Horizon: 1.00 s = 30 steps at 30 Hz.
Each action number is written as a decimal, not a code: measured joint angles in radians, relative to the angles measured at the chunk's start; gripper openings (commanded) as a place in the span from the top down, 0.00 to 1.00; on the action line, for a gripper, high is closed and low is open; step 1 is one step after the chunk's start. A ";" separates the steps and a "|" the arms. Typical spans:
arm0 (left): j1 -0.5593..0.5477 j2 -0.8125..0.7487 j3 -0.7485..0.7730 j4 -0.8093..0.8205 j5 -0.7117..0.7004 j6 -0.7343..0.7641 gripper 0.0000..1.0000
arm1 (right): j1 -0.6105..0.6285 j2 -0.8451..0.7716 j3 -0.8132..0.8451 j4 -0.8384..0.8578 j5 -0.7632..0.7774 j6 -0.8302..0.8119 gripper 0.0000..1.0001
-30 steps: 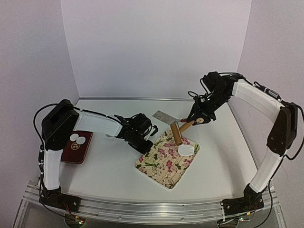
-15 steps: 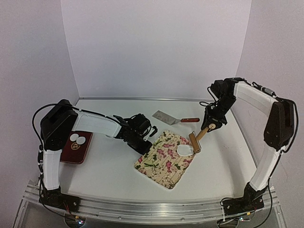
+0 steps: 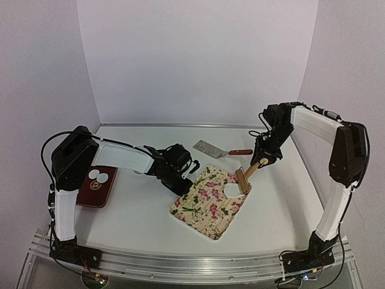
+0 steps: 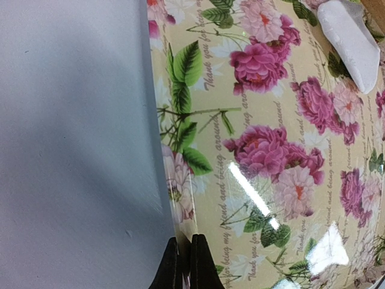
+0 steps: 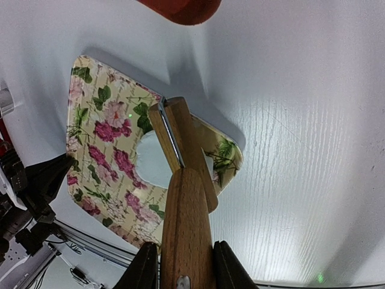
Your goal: Roll out the dumpling wrappers from the dough
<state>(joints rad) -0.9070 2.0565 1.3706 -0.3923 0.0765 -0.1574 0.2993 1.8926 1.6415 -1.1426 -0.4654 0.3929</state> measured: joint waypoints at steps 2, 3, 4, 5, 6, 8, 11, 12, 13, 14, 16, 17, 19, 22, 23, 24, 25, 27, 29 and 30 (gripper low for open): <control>0.000 0.001 0.001 -0.001 0.000 0.000 1.00 | 0.000 0.012 -0.005 0.012 -0.001 -0.002 1.00; 0.000 0.002 0.002 -0.002 0.000 0.000 1.00 | 0.000 0.017 -0.009 0.016 -0.001 -0.003 1.00; 0.000 0.002 0.003 -0.003 0.000 0.000 1.00 | 0.000 0.023 -0.014 0.020 -0.003 -0.005 1.00; 0.000 0.002 0.004 -0.003 0.000 0.000 1.00 | 0.000 0.026 -0.019 0.023 -0.005 -0.007 1.00; 0.000 0.002 0.004 -0.003 0.000 0.000 1.00 | 0.000 0.029 -0.023 0.026 -0.012 -0.010 1.00; 0.000 0.002 0.004 -0.004 0.000 0.000 1.00 | 0.000 0.030 -0.031 0.033 -0.022 -0.017 1.00; 0.000 0.003 0.005 -0.005 0.001 0.000 1.00 | 0.000 0.030 -0.043 0.045 -0.034 -0.026 1.00; 0.000 0.004 0.007 -0.008 0.001 0.000 1.00 | 0.000 0.030 -0.049 0.049 -0.041 -0.028 1.00; 0.000 0.005 0.009 -0.010 0.001 0.000 1.00 | 0.000 0.030 -0.055 0.051 -0.047 -0.030 1.00; 0.000 0.005 0.010 -0.010 0.001 0.000 1.00 | 0.000 0.030 -0.063 0.053 -0.048 -0.030 1.00; 0.000 0.006 0.011 -0.011 0.001 0.000 1.00 | 0.001 0.030 -0.072 0.055 -0.050 -0.029 1.00; 0.000 0.006 0.011 -0.011 0.001 0.000 1.00 | 0.001 0.029 -0.073 0.054 -0.050 -0.030 1.00; 0.000 0.007 0.014 -0.015 0.001 0.000 1.00 | 0.001 0.028 -0.074 0.051 -0.049 -0.030 1.00; 0.000 0.009 0.017 -0.018 0.001 0.000 1.00 | 0.001 0.026 -0.076 0.044 -0.045 -0.030 1.00; 0.000 0.009 0.017 -0.018 0.001 0.000 1.00 | 0.001 0.026 -0.077 0.042 -0.043 -0.030 1.00; 0.000 0.009 0.018 -0.019 0.001 0.000 1.00 | 0.001 0.026 -0.077 0.040 -0.041 -0.030 1.00; 0.000 0.010 0.020 -0.021 0.001 0.000 1.00 | 0.001 0.026 -0.078 0.037 -0.038 -0.030 1.00; 0.000 0.012 0.024 -0.026 0.001 0.000 1.00 | 0.001 0.026 -0.078 0.035 -0.036 -0.030 1.00; 0.000 0.013 0.028 -0.030 0.001 0.000 1.00 | 0.001 0.030 -0.078 0.034 -0.036 -0.030 1.00; 0.000 0.016 0.032 -0.034 0.001 0.000 1.00 | 0.000 0.034 -0.078 0.034 -0.038 -0.030 1.00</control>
<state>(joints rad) -0.9070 2.0726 1.4025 -0.4268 0.0777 -0.1573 0.2995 1.9271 1.5637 -1.1084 -0.5037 0.3629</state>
